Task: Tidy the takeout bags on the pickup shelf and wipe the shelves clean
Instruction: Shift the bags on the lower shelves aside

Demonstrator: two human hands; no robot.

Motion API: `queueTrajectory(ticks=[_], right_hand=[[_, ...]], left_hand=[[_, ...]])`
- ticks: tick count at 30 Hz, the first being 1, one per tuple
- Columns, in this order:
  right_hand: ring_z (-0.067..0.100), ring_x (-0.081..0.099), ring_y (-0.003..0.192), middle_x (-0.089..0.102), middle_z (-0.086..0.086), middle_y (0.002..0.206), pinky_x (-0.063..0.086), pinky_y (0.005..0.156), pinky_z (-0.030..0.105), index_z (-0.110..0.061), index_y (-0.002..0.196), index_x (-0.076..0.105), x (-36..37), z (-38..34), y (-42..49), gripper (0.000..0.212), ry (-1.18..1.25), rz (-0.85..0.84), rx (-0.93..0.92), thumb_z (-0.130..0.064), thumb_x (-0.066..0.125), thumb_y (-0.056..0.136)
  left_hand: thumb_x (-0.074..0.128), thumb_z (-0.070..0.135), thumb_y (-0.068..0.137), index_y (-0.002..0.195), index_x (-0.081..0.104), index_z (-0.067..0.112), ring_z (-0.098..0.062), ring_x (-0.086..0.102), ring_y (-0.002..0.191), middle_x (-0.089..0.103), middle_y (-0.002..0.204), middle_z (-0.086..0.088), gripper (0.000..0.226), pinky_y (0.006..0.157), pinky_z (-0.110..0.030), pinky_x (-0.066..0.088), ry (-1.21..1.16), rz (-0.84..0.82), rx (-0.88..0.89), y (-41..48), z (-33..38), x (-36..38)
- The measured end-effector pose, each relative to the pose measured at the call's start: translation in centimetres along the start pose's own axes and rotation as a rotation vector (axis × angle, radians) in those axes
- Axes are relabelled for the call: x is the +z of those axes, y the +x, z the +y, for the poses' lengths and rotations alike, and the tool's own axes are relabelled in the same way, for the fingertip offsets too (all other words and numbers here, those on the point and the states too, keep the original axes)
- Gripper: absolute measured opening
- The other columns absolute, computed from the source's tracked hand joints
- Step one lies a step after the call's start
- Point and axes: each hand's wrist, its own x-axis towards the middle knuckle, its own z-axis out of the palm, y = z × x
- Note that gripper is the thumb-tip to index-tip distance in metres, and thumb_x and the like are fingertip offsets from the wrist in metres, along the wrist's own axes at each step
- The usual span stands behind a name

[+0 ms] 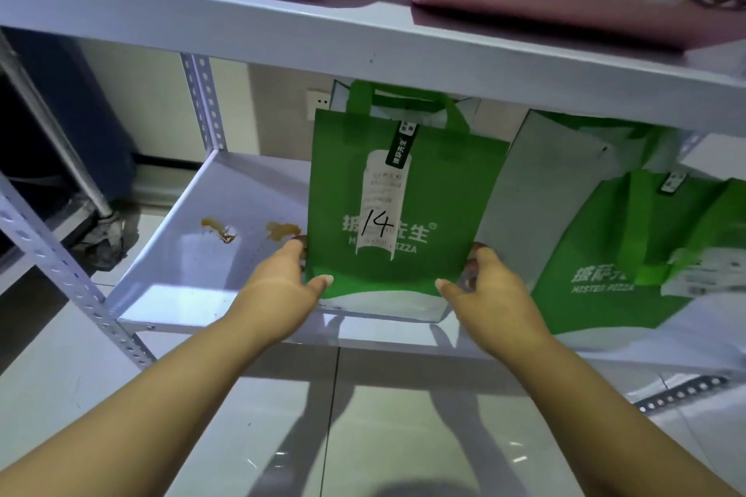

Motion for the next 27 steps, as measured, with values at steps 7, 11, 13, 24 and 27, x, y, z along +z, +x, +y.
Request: queueTrajectory(ticks=[7, 11, 13, 24, 27], right_hand=[[0.026, 0.054, 0.112, 0.057, 0.005, 0.125, 0.046, 0.089, 0.036, -0.014, 0.132, 0.039, -0.3, 0.3, -0.3, 0.057, -0.017, -0.026, -0.007, -0.035, 0.064, 0.086], [0.026, 0.052, 0.115, 0.054, 0.006, 0.130, 0.046, 0.094, 0.038, -0.013, 0.132, 0.041, -0.5, 0.2, -0.7, 0.055, -0.020, 0.004, -0.019, -0.033, 0.063, 0.086], [0.025, 0.054, 0.113, 0.054, 0.006, 0.128, 0.047, 0.093, 0.040, -0.014, 0.129, 0.044, -1.0, 0.1, -1.0, 0.050, -0.012, 0.042, -0.037, -0.033, 0.063, 0.086], [0.011, 0.059, 0.076, 0.062, -0.011, 0.079, 0.051, 0.068, 0.032, -0.023, 0.089, 0.066, -6.4, 4.9, -4.4, 0.009, -0.027, 0.211, -0.101, -0.031, 0.061, 0.087], [0.010, 0.059, 0.075, 0.060, -0.013, 0.078, 0.050, 0.067, 0.030, -0.023, 0.090, 0.066, -8.1, 8.0, -5.2, 0.010, -0.059, 0.227, -0.064, -0.031, 0.061, 0.087]], left_hand=[[0.062, 0.025, 0.088, 0.129, 0.046, 0.022, -0.024, 0.055, 0.116, 0.058, 0.129, -0.001, 0.044, 0.098, -0.034, 0.041, -0.010, -0.004, 0.019, -0.6, 0.1, 0.1], [0.064, 0.028, 0.086, 0.133, 0.044, 0.019, -0.024, 0.055, 0.116, 0.055, 0.132, -0.002, 0.052, 0.099, -0.037, 0.044, 0.018, 0.045, 0.004, -1.0, -0.1, -0.2], [0.065, 0.030, 0.085, 0.132, 0.044, 0.017, -0.025, 0.056, 0.111, 0.054, 0.129, -0.004, 0.053, 0.095, -0.040, 0.046, 0.041, 0.130, 0.007, -1.4, -0.1, -0.4], [0.064, 0.033, 0.084, 0.087, 0.055, 0.034, -0.004, 0.057, 0.076, 0.061, 0.088, 0.012, 0.010, 0.067, -0.028, 0.047, 0.112, 0.059, 0.166, -6.8, 4.8, 4.4], [0.063, 0.035, 0.084, 0.080, 0.055, 0.035, -0.004, 0.058, 0.075, 0.061, 0.082, 0.016, 0.009, 0.067, -0.029, 0.046, 0.119, 0.008, 0.192, -7.3, 7.0, 6.8]])
